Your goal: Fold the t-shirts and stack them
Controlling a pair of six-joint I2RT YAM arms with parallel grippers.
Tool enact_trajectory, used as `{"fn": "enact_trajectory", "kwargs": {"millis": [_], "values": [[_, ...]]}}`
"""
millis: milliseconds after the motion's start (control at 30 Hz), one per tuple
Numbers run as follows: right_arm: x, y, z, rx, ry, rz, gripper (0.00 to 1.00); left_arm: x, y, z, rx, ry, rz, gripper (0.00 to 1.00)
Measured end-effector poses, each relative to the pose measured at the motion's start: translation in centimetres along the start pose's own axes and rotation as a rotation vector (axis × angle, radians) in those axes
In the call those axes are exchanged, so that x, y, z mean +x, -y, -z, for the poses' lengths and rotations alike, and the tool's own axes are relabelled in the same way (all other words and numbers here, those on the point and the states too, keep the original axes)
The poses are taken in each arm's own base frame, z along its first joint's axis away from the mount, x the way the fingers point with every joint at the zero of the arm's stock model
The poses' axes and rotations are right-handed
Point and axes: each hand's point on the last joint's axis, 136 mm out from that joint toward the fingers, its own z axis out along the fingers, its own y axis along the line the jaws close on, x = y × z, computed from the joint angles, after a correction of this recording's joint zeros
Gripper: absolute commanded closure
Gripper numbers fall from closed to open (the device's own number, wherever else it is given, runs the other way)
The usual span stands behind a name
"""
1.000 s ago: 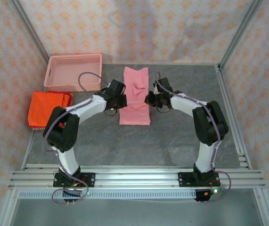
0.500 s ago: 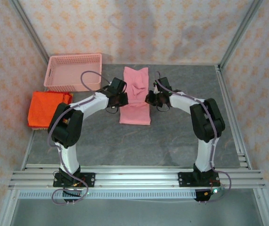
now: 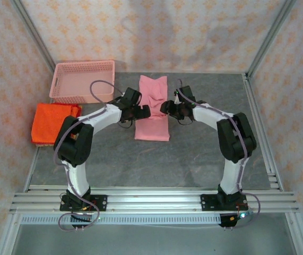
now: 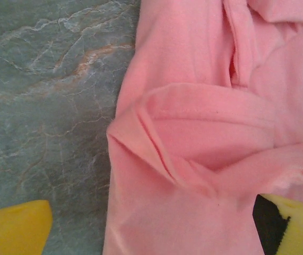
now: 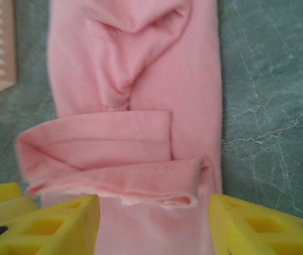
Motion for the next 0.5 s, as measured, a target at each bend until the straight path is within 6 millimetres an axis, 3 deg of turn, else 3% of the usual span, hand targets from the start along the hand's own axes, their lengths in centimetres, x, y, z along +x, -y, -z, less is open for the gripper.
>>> {"fn": "enact_trajectory", "kwargs": {"millis": [133, 233, 367, 500], "values": [[-0.8, -1.6, 2.0, -0.037, 0.044, 0.021, 0.45, -0.6, 0.0, 2.7, 0.020, 0.053, 0.003, 0.00], [-0.4, -2.8, 2.0, -0.058, 0.045, 0.038, 0.46, -1.0, 0.0, 4.6, 0.039, 0.097, 0.012, 0.03], [2.0, -4.7, 0.5, -0.084, -0.007, 0.062, 0.53, 0.2, -0.9, 5.2, 0.038, 0.100, 0.025, 0.15], [3.8, -6.6, -2.8, -0.119, -0.075, 0.065, 0.62, 3.0, -3.0, 4.0, 0.002, 0.050, 0.041, 0.24]]}}
